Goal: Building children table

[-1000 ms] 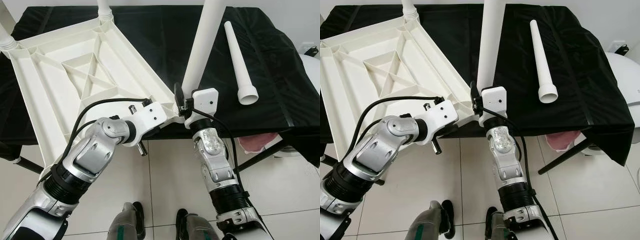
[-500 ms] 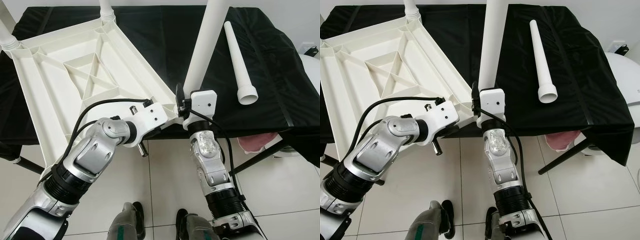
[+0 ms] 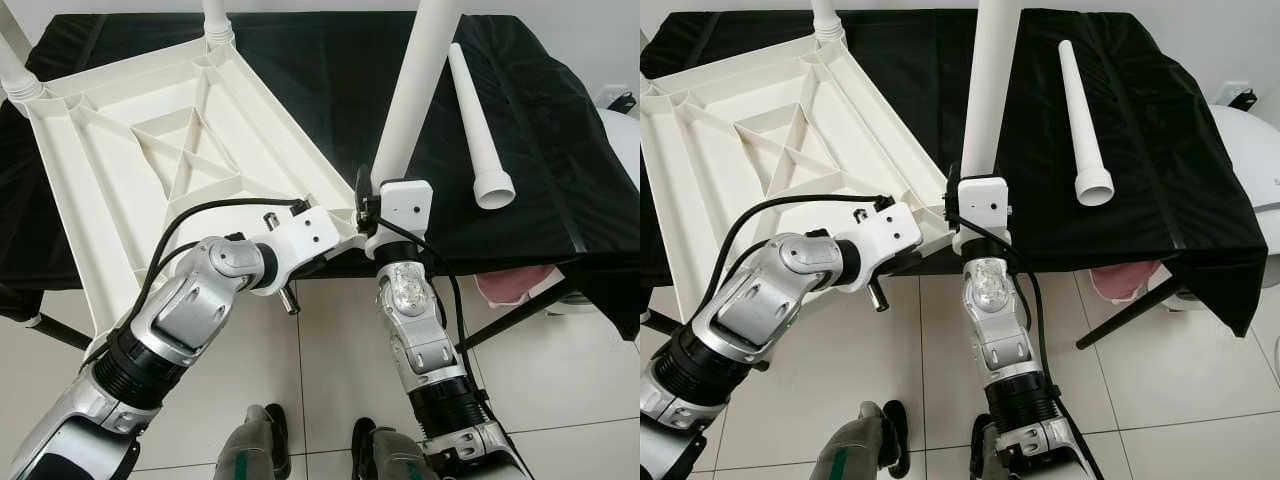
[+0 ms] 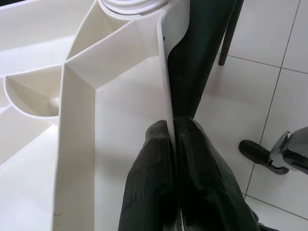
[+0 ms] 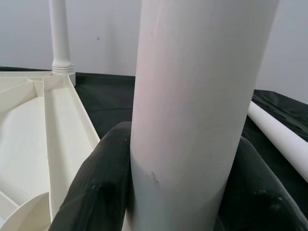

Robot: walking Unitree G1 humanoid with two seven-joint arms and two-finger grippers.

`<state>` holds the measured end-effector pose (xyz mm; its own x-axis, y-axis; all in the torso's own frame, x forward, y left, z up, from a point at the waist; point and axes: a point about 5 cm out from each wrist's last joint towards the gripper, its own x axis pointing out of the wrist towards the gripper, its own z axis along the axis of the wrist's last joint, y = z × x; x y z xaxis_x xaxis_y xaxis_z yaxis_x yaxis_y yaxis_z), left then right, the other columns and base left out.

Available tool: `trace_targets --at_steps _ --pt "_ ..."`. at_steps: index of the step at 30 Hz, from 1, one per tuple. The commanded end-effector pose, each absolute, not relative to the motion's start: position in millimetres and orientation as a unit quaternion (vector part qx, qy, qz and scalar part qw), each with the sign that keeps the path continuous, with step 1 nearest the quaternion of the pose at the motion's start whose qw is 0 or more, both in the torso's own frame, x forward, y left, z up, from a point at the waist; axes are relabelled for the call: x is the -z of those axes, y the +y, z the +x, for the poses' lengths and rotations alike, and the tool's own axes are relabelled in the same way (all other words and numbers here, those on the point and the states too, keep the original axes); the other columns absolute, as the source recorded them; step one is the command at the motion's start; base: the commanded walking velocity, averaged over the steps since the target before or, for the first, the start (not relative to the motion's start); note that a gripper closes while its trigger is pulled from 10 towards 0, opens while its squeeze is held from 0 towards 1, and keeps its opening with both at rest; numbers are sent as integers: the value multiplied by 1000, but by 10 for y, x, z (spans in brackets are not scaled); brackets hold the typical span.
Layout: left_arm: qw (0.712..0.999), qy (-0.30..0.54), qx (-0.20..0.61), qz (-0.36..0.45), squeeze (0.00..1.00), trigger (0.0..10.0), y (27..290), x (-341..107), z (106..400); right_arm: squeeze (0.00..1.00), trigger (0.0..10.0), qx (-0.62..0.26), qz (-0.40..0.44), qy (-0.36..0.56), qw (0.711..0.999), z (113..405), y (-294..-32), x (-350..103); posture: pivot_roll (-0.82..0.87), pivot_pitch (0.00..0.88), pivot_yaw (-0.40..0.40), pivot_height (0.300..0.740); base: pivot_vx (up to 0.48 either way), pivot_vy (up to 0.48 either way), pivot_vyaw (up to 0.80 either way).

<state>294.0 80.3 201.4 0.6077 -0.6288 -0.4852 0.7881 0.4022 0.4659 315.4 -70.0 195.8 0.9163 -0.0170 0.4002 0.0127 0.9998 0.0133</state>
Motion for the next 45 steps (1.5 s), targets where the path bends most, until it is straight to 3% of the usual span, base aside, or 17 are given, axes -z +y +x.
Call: trace_targets --at_steps 1,45 --pt "831 57 414 368 0 10000 801 -2262 2924 0 10000 107 -1 -108 988 3206 -983 -1604 -20 185 -5 740 0 0 0" --pt "833 58 410 368 0 10000 812 -2276 2951 0 10000 114 14 -138 984 3178 -958 -1721 -25 198 -2 740 0 0 0"
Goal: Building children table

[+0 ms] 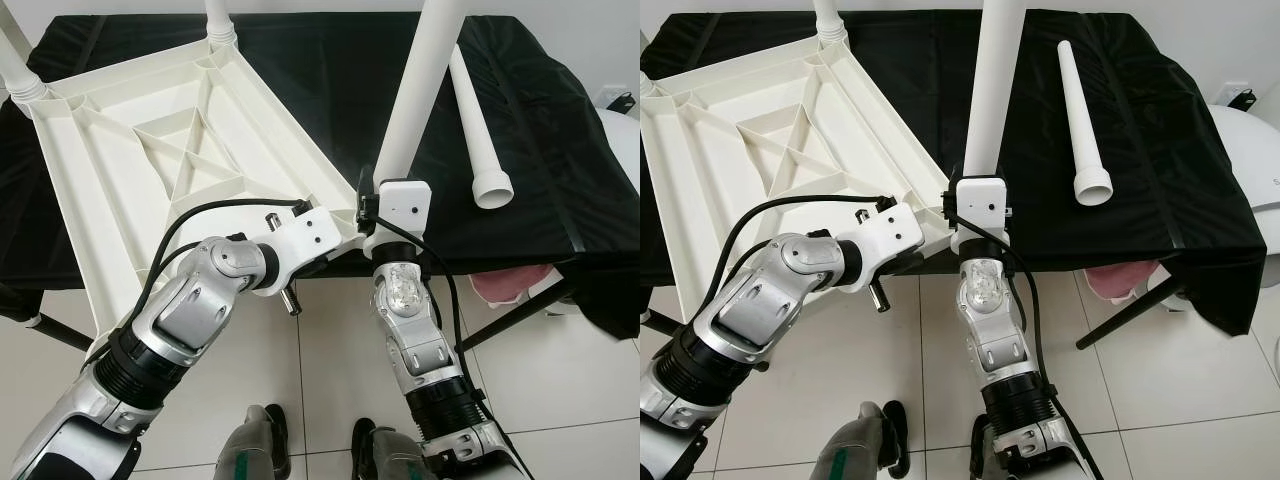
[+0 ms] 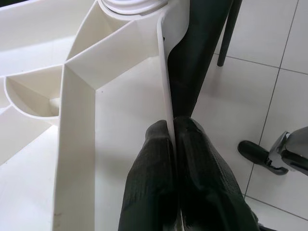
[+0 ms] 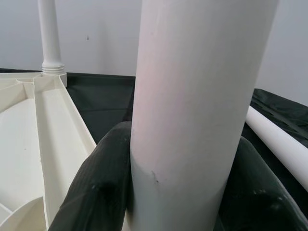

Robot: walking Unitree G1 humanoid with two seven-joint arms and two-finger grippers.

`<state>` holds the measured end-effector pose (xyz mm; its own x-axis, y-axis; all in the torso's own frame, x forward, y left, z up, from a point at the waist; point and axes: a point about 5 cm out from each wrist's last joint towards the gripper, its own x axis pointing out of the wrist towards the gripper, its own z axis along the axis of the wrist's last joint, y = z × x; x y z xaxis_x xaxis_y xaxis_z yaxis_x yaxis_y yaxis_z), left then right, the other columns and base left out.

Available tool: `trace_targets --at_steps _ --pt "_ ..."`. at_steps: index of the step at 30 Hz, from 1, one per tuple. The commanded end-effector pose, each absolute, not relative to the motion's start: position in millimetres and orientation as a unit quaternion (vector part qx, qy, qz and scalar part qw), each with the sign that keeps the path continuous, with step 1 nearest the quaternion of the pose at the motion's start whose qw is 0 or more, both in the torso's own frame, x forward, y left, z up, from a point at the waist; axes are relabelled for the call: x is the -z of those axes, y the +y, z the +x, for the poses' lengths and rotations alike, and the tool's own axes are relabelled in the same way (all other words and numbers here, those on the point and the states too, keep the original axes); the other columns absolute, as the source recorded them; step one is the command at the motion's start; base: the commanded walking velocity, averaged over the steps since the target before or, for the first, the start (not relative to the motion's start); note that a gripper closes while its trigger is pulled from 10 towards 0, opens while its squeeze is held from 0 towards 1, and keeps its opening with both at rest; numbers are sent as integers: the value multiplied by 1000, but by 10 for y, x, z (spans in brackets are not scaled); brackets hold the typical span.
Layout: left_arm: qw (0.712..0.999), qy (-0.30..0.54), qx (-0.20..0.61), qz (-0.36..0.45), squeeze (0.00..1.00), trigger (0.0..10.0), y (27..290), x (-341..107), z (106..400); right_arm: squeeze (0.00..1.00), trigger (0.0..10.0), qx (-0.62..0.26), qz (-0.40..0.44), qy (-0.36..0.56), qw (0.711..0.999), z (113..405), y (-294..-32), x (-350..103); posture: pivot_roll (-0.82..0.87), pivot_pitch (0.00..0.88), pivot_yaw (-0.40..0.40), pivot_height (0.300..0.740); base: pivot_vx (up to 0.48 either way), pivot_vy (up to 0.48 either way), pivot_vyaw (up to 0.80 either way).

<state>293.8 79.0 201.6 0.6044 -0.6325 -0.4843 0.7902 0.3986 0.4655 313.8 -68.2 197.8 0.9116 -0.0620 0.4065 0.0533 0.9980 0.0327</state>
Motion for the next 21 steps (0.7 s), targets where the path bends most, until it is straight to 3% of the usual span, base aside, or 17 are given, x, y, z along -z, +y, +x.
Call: trace_targets --at_steps 1,21 --pt "833 57 410 368 0 10000 812 -2276 2950 0 10000 115 15 -139 984 3182 -967 -1736 -25 198 -2 740 0 0 0" --pt "832 54 410 369 0 10000 805 -2280 2955 0 10000 114 14 -145 983 3191 -997 -1767 -29 186 -3 740 0 0 0"
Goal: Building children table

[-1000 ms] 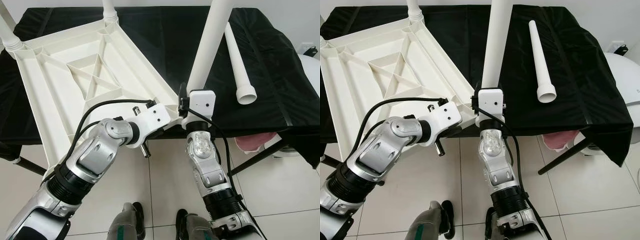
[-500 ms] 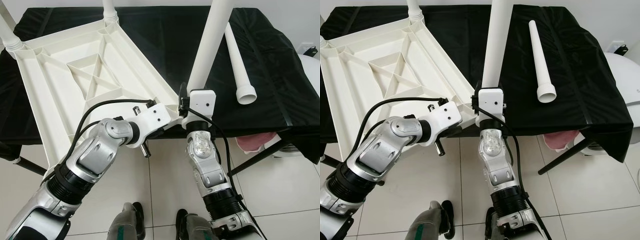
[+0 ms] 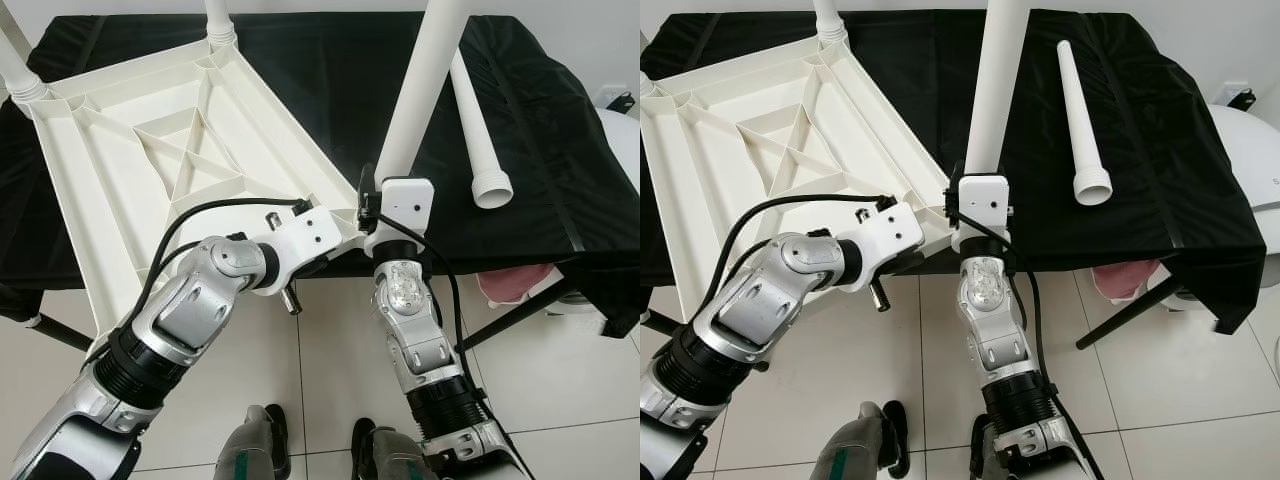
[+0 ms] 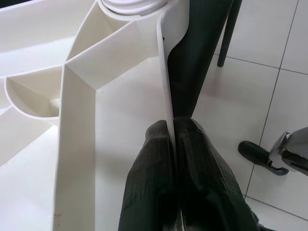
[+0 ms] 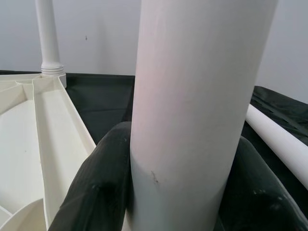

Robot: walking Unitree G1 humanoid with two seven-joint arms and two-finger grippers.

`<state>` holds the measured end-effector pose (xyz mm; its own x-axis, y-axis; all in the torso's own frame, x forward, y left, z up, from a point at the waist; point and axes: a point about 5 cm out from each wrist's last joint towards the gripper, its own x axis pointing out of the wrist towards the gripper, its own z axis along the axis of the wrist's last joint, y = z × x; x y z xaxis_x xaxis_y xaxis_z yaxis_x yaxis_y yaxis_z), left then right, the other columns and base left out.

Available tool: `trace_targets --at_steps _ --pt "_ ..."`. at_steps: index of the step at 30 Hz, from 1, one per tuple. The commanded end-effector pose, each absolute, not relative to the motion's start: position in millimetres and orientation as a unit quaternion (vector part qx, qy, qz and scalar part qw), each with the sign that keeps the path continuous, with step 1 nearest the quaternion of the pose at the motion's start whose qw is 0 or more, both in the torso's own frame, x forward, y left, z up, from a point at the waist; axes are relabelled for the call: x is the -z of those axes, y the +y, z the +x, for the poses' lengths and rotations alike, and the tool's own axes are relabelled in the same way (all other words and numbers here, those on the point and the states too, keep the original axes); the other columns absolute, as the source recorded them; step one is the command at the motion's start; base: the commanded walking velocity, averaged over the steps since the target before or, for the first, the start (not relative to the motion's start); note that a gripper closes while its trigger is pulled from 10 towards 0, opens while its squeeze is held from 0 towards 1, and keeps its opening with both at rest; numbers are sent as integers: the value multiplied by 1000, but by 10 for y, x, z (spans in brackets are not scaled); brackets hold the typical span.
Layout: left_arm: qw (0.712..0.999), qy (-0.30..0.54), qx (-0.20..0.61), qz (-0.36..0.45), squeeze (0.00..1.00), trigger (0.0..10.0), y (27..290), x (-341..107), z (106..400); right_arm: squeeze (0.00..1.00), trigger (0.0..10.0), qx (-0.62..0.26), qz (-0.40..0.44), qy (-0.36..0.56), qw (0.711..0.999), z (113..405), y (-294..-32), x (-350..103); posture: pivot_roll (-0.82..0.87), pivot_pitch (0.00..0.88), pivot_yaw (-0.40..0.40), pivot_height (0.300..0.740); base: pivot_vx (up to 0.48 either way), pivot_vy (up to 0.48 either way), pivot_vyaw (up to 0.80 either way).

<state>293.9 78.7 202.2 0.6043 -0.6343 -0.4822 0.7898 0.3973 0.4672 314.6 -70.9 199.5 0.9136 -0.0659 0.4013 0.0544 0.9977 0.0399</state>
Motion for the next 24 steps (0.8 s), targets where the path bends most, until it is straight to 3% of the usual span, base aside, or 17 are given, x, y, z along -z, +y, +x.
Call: trace_targets --at_steps 1,19,20,24 --pt "832 54 410 370 0 10000 805 -2282 2956 0 10000 113 14 -145 983 3191 -994 -1765 -29 186 -3 740 0 0 0" --pt "833 56 408 370 0 10000 813 -2284 2962 0 10000 100 6 -144 984 3164 -969 -1724 -27 195 -4 740 0 0 0" --pt "833 55 408 370 0 10000 814 -2285 2963 1000 10000 100 7 -144 985 3165 -970 -1724 -27 195 -4 740 0 0 0" --pt "834 55 407 369 0 10000 816 -2286 2966 1000 10000 96 4 -145 985 3167 -966 -1729 -27 195 -5 740 0 0 0"
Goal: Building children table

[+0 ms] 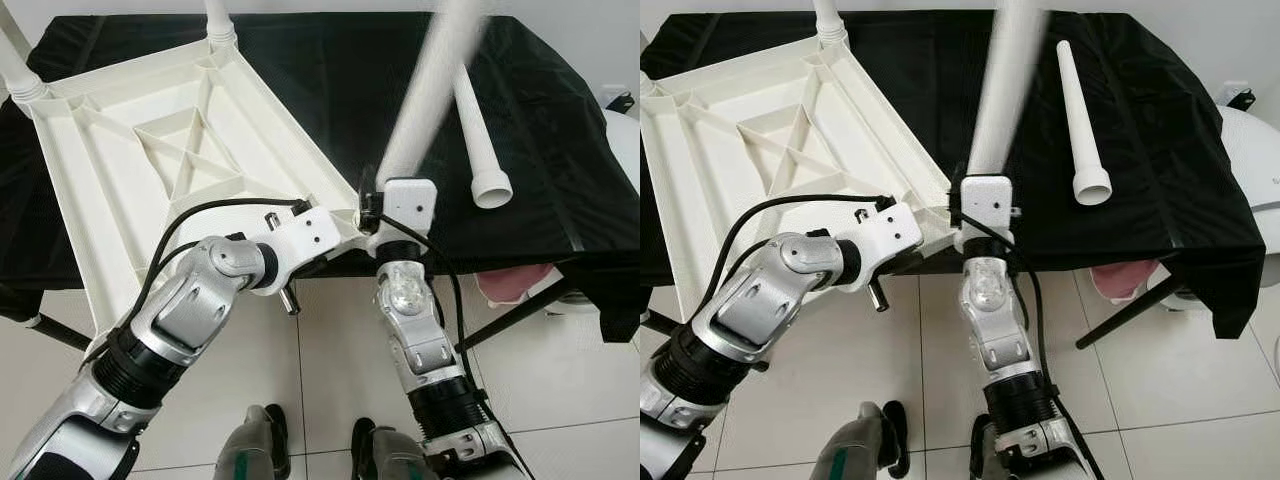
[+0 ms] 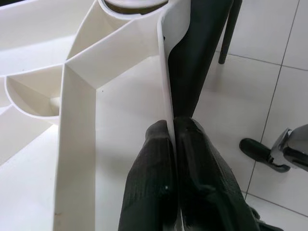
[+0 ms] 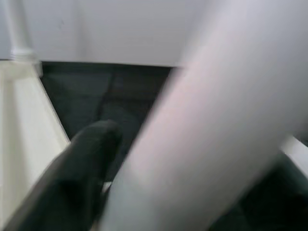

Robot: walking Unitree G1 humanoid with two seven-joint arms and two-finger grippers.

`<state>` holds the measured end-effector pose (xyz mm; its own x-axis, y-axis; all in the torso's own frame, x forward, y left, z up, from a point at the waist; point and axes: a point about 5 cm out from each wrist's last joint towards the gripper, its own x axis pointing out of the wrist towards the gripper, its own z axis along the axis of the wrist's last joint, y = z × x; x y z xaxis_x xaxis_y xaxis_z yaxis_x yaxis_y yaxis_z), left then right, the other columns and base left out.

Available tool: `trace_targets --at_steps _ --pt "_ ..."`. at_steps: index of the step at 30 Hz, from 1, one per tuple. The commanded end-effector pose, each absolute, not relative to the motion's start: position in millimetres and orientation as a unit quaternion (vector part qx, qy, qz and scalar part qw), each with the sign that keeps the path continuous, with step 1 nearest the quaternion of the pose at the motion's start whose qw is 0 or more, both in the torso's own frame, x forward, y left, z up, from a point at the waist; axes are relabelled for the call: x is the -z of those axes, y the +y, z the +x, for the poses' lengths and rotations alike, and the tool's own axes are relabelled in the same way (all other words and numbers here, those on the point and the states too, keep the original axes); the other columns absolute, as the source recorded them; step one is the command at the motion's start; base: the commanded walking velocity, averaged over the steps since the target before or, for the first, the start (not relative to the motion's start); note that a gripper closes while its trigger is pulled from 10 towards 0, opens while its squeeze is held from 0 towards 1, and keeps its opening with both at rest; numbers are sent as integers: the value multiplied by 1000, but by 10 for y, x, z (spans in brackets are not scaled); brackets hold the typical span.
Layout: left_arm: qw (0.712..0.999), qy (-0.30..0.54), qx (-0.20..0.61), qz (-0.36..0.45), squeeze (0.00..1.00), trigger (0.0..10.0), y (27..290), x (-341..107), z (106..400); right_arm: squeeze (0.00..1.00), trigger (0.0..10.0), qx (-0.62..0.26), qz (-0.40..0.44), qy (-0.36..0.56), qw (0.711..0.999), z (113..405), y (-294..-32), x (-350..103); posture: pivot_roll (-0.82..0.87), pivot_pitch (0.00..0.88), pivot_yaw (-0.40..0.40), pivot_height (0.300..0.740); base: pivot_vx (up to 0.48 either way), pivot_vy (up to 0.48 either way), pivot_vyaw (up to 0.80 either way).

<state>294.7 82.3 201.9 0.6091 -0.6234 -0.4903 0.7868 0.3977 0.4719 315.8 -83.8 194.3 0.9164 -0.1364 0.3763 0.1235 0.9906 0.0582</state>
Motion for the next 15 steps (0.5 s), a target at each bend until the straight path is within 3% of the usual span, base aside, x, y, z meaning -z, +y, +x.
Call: trace_targets --at_steps 1,2,3,15 --pt "834 55 407 369 0 10000 816 -2287 2967 569 10000 94 3 -146 985 3168 -962 -1731 -27 195 -5 740 0 0 0" --pt "834 55 407 369 0 10000 816 -2287 2967 569 10000 94 3 -146 985 3168 -962 -1731 -27 195 -5 740 0 0 0" --pt "834 55 407 369 0 10000 817 -2287 2967 0 10000 93 2 -146 985 3168 -960 -1732 -27 195 -5 740 0 0 0" --pt "834 55 406 369 0 10000 818 -2294 2968 0 10000 88 -2 -148 985 3175 -956 -1736 -28 195 -6 740 0 0 0"
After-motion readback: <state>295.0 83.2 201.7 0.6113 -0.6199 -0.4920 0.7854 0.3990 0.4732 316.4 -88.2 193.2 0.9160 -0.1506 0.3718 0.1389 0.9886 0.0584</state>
